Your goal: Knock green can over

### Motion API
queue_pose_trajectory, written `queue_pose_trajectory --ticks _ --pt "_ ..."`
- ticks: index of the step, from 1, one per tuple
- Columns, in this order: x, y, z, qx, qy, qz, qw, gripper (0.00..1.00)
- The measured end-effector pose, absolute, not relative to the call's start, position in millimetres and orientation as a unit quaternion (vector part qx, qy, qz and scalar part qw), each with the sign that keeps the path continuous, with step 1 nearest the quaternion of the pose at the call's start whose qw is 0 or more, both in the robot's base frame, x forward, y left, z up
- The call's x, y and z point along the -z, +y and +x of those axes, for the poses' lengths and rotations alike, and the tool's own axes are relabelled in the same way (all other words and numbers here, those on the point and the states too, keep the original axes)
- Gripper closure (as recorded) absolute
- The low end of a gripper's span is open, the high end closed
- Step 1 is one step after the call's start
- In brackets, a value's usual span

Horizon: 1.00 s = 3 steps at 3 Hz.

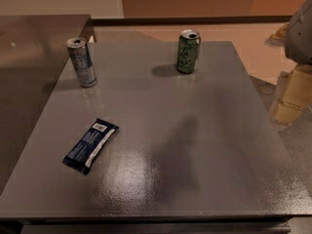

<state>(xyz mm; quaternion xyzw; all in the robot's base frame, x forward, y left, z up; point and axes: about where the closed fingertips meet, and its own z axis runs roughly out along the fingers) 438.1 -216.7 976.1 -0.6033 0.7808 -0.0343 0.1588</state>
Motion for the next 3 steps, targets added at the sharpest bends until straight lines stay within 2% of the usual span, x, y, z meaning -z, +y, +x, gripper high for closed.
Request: queue_pose_trajectory --ticks 1,3 --pt "-976.9 -215.3 439.9 0.034 0.780 -0.604 0.160 0.00" --pt "-962.9 -201.1 493.6 0.009 0.800 -0.565 0.201 0.00"
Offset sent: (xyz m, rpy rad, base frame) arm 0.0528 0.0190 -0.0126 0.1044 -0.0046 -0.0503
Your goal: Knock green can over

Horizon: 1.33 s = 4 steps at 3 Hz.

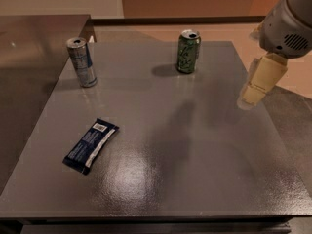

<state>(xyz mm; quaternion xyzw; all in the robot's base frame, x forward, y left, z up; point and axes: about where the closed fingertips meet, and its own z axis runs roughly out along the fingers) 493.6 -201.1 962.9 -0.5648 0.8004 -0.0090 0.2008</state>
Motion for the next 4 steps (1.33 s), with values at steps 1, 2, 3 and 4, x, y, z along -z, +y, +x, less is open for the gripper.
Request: queue_pose_trajectory --ticks 1,2,3,4 --pt "-957.9 -200.2 528.1 -0.002 0.815 -0.528 0.238 0.00" --pt "-958.6 -199.9 563.8 -0.013 0.822 -0.493 0.285 0.00" --pt "-956.4 -191.1 597.6 -0.030 0.821 -0.467 0.328 0.00" --pt "-947.9 -174.4 629.8 -0.049 0.816 -0.452 0.358 0.00"
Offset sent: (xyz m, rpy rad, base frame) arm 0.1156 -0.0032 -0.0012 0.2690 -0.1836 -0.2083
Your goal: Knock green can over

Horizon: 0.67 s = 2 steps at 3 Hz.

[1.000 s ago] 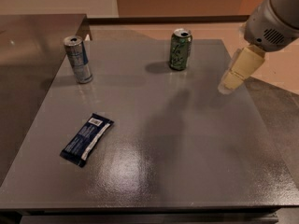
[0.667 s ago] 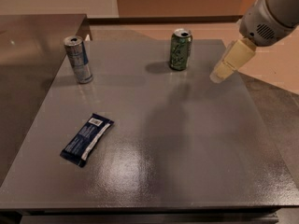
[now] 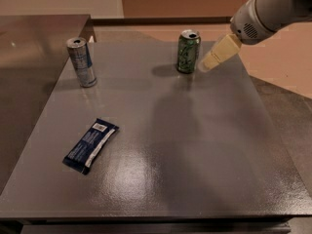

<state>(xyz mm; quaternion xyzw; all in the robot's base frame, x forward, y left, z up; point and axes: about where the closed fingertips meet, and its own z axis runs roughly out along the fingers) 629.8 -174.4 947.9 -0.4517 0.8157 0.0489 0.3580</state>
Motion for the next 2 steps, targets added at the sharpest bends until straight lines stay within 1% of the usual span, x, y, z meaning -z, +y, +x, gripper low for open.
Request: queue_pose_trajectory --ticks 2 --pt "-925.1 -140.3 681.1 -0.071 0.812 -0.433 0.385 0.00"
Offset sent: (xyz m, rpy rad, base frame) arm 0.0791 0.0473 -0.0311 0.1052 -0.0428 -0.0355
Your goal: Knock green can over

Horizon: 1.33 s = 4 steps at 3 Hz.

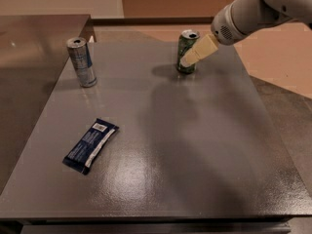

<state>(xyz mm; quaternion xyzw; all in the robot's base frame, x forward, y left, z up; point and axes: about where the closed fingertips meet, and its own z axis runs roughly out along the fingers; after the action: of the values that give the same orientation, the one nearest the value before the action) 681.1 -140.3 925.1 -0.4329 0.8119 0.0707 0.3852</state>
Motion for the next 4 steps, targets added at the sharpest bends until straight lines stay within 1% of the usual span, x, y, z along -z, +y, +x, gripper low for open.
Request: queue_pose_trajectory --ticks 2,3,4 --pt "-917.0 -129.1 710.9 -0.080 0.817 -0.417 0.390 0.00" --pt "-913.4 -126.5 718.2 -0.081 0.821 -0.412 0.386 0.18" --pt "-909.0 -125.9 720.2 -0.083 0.826 -0.408 0.379 0.41"
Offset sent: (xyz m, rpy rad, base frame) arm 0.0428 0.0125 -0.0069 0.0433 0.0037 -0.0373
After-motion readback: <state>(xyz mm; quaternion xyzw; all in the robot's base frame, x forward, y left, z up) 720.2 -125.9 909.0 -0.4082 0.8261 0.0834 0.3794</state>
